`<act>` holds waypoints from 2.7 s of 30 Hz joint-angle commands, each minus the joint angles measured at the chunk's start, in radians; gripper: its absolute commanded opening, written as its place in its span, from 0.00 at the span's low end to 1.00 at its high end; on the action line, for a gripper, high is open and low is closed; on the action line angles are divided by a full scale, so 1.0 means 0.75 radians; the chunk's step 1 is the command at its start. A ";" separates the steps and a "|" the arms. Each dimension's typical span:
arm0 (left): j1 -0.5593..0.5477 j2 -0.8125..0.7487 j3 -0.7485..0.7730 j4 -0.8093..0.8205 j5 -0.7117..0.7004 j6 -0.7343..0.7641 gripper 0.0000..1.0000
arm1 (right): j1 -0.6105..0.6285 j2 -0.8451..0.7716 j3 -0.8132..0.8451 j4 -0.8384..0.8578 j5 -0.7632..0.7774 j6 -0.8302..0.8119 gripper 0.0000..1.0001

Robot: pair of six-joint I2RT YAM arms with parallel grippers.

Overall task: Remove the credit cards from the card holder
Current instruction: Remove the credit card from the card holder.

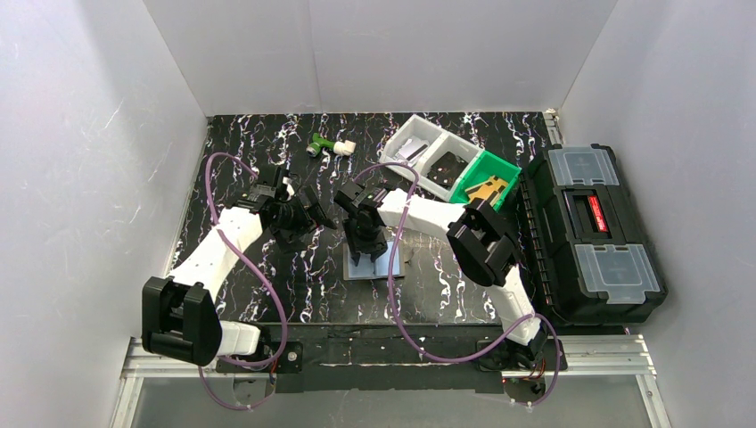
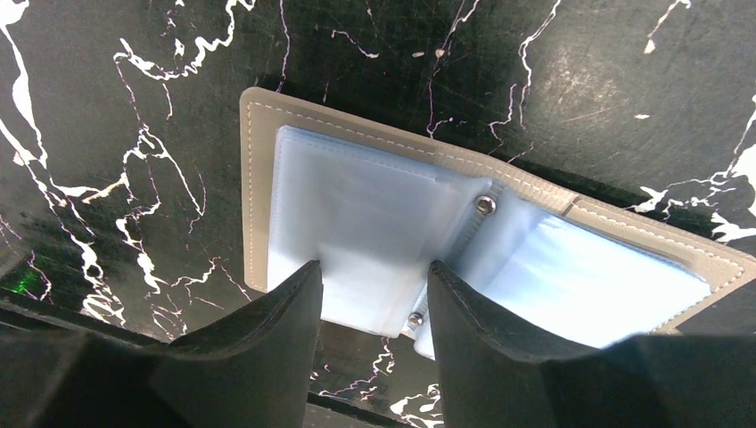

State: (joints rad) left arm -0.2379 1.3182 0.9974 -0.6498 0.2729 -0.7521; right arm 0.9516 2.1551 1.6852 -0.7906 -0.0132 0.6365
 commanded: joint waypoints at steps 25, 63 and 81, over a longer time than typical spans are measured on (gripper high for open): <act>-0.223 0.253 -0.010 0.047 -0.029 0.022 0.66 | -0.175 0.021 -0.398 0.350 -0.438 -0.090 0.06; -0.392 0.583 -0.040 0.275 0.057 -0.146 0.13 | -0.197 0.014 -0.240 0.284 -0.457 -0.070 0.63; -0.397 0.588 -0.029 0.323 0.148 -0.067 0.27 | -0.154 0.117 -0.138 0.106 -0.292 -0.080 0.34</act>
State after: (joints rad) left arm -0.4976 1.7153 0.9882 -0.4740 0.3077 -0.8135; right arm 0.8120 2.1551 1.6016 -0.7242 -0.3359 0.5987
